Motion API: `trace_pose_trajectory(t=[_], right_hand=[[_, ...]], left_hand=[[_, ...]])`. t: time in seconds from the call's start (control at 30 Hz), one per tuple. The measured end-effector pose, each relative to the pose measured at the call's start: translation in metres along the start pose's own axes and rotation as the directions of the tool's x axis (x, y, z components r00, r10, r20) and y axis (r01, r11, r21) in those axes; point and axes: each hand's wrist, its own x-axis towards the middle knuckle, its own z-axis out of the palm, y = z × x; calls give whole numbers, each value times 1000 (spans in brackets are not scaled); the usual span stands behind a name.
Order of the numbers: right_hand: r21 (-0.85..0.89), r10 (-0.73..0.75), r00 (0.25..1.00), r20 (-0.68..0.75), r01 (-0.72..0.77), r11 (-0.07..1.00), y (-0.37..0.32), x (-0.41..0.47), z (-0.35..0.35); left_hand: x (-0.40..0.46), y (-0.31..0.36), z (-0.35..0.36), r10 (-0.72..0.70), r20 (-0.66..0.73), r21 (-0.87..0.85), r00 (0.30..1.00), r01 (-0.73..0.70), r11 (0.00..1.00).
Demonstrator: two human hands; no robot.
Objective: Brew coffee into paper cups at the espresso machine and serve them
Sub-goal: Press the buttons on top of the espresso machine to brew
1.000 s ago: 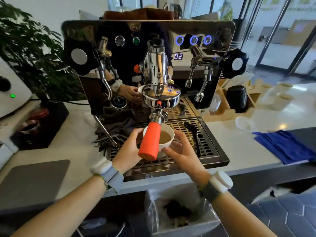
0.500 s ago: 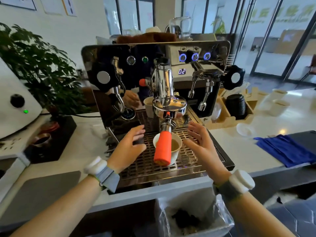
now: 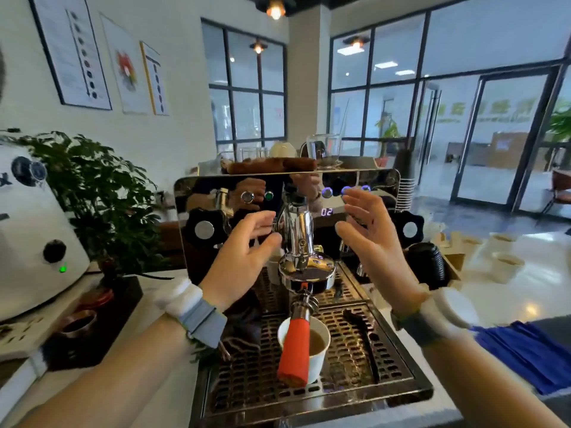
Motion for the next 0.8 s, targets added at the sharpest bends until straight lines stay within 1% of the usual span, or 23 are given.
trace_pose_trajectory(t=[0.03, 0.17, 0.23, 0.3, 0.4, 0.47, 0.57, 0.63, 0.7, 0.73, 0.8], right_hand=[[-6, -4, 1000, 4, 4, 1000, 0, 3, 2], [8, -44, 999, 0, 44, 999, -7, 29, 7], [-31, -44, 999, 22, 45, 999, -9, 43, 7], [-82, -13, 998, 69, 18, 996, -11, 58, 4], [-169, 14, 996, 91, 2, 986, -13, 82, -6], [-198, 20, 998, 58, -8, 980, -13, 99, -17], [-257, 73, 997, -1, -71, 964, -6, 120, -35], [-358, 103, 994, -45, -112, 927, 3, 132, -45], [-508, 131, 990, -59, -143, 850, 14, 142, -54], [-589, 165, 985, -46, -160, 792, 17, 145, -57], [-740, 281, 960, 3, -187, 646, 23, 153, -64]], left_hand=[[-2, 1, 3, -1, 7, 0, 1000, 1, 1000], [12, 26, 6, 92, -38, -26, 995, -93, 995], [24, 42, 2, 131, -42, -36, 991, -132, 991], [35, 55, -4, 170, -52, -22, 984, -171, 985], [49, 69, -17, 232, -77, 66, 970, -227, 972], [55, 72, -27, 268, -91, 129, 959, -255, 958], [57, 67, -41, 310, -73, 248, 948, -284, 926], [55, 60, -47, 317, -44, 351, 947, -282, 893], [55, 52, -51, 315, -19, 447, 949, -273, 851], [54, 49, -52, 315, -9, 490, 949, -271, 829], [54, 45, -50, 326, 3, 559, 946, -271, 783]])
